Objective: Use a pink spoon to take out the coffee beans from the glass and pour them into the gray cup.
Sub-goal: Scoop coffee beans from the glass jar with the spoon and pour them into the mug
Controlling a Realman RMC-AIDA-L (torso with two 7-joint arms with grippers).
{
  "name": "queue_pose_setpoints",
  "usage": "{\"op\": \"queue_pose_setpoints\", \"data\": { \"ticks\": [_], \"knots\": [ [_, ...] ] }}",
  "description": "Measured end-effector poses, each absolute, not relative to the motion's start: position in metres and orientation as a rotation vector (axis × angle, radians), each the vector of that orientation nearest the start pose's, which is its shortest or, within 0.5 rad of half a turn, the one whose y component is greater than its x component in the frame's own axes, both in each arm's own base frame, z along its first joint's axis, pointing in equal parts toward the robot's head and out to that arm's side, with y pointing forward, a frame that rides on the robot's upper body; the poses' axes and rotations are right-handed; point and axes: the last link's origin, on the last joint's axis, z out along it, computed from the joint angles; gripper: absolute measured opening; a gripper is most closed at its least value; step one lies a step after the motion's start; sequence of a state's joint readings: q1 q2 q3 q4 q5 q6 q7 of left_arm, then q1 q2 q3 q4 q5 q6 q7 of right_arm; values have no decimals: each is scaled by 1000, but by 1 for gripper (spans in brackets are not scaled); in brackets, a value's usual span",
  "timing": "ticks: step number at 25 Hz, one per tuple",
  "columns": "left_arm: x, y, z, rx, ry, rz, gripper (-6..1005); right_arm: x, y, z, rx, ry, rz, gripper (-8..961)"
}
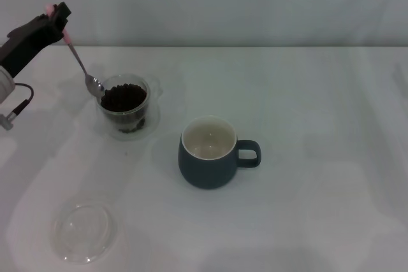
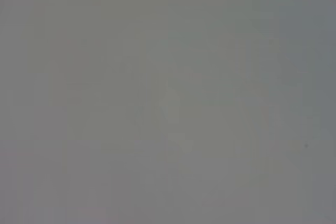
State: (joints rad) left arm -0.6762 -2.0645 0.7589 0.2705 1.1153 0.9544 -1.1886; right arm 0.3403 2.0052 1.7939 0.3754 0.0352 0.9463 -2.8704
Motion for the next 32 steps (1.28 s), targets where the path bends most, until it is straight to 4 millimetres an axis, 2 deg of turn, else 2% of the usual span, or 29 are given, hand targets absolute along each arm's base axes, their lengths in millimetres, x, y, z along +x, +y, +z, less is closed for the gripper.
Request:
{"op": "queue_pose_setpoints", "data": {
  "ticks": [5, 12, 17, 21, 32],
  "knots": [
    [-264, 424, 9, -1820, -1004, -1053, 138, 371, 351, 89, -1314, 626, 709, 837],
    [-263, 425, 9, -1816, -1026, -1070, 138, 376, 349, 91, -1290, 647, 707, 837],
    [-259, 427, 0, -1832, -1030, -1040, 138, 377, 348, 92, -1286, 648, 706, 837],
    [-252, 428, -11, -1878, -970, -996, 139, 378, 348, 94, -1274, 650, 706, 837],
    [-249, 427, -22, -1940, -835, -894, 139, 378, 348, 95, -1266, 665, 726, 837]
  ]
}}
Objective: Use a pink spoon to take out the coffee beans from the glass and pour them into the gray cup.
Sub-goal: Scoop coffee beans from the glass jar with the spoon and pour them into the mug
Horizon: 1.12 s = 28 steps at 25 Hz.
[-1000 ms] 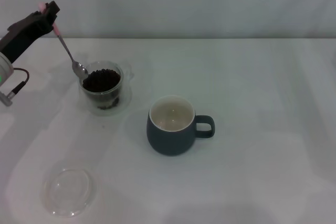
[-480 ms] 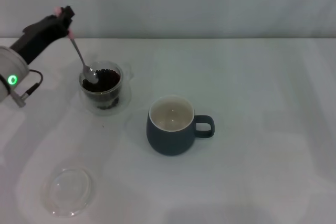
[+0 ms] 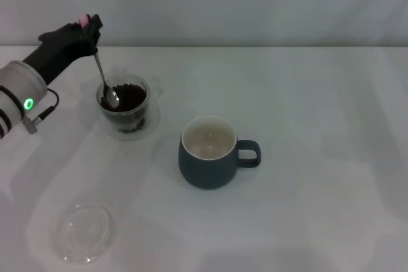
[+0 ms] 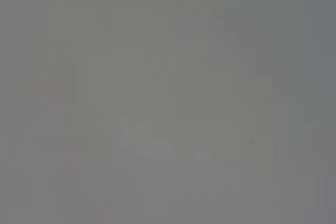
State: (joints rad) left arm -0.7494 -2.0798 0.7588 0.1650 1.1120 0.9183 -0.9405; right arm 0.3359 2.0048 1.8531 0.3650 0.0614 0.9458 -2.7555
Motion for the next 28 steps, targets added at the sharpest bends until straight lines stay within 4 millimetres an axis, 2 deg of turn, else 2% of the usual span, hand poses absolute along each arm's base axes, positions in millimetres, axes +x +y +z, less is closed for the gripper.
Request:
{"op": "queue_pose_setpoints", "data": {
  "ticks": [15, 28],
  "knots": [
    [-259, 423, -28, -1812, -953, -926, 138, 380, 347, 98, -1254, 667, 726, 837],
    [-273, 427, -31, -1642, -1210, -962, 138, 381, 345, 98, -1252, 668, 723, 837]
  ]
}}
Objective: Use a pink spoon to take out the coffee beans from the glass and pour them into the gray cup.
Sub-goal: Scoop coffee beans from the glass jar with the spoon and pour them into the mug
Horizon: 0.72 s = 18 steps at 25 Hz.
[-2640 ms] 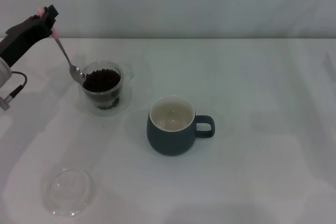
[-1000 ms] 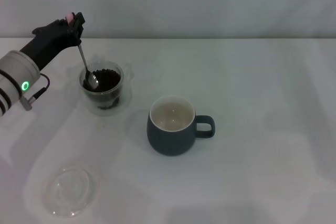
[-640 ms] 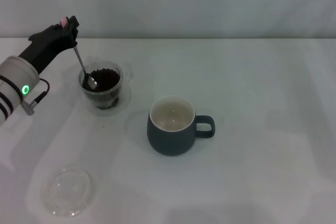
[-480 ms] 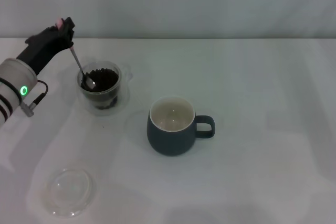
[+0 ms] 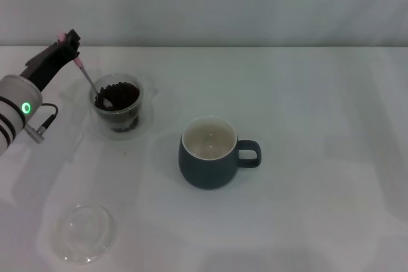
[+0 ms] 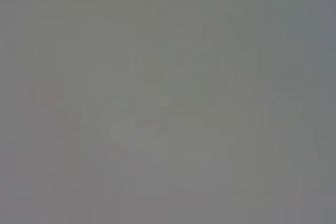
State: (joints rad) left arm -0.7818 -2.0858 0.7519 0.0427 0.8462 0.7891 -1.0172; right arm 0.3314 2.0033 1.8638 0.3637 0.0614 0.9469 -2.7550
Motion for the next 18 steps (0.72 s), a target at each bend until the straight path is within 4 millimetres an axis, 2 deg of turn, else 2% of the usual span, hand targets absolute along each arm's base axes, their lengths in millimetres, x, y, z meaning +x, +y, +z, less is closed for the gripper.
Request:
{"op": "queue_pose_setpoints", "data": {
  "ticks": [18],
  "knots": [
    [-274, 436, -26, -1527, -1390, -1034, 137, 384, 344, 99, -1237, 674, 722, 837]
  ]
}}
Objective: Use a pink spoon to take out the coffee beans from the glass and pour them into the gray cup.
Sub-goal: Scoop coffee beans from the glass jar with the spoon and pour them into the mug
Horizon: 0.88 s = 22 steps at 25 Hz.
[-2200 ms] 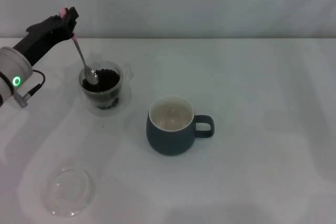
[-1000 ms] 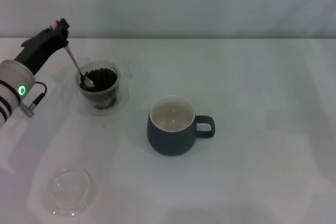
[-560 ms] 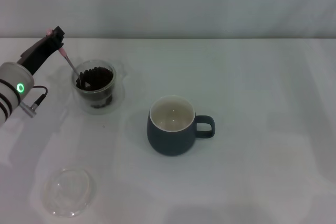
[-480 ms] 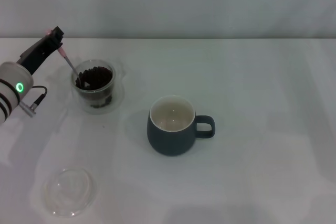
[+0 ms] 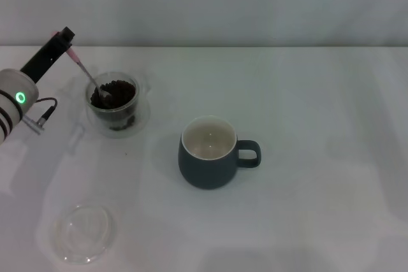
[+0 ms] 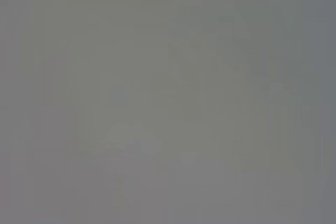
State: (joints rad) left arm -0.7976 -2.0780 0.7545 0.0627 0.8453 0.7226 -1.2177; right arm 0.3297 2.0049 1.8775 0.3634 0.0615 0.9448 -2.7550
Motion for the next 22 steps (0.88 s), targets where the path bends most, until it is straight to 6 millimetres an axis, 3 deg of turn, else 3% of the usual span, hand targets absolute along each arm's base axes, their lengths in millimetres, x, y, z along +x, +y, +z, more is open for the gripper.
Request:
{"op": "queue_pose_setpoints", "data": {
  "ticks": [22],
  "knots": [
    [-285, 434, -11, -1365, -1554, -1189, 138, 382, 347, 102, -1228, 669, 727, 837]
  ]
}}
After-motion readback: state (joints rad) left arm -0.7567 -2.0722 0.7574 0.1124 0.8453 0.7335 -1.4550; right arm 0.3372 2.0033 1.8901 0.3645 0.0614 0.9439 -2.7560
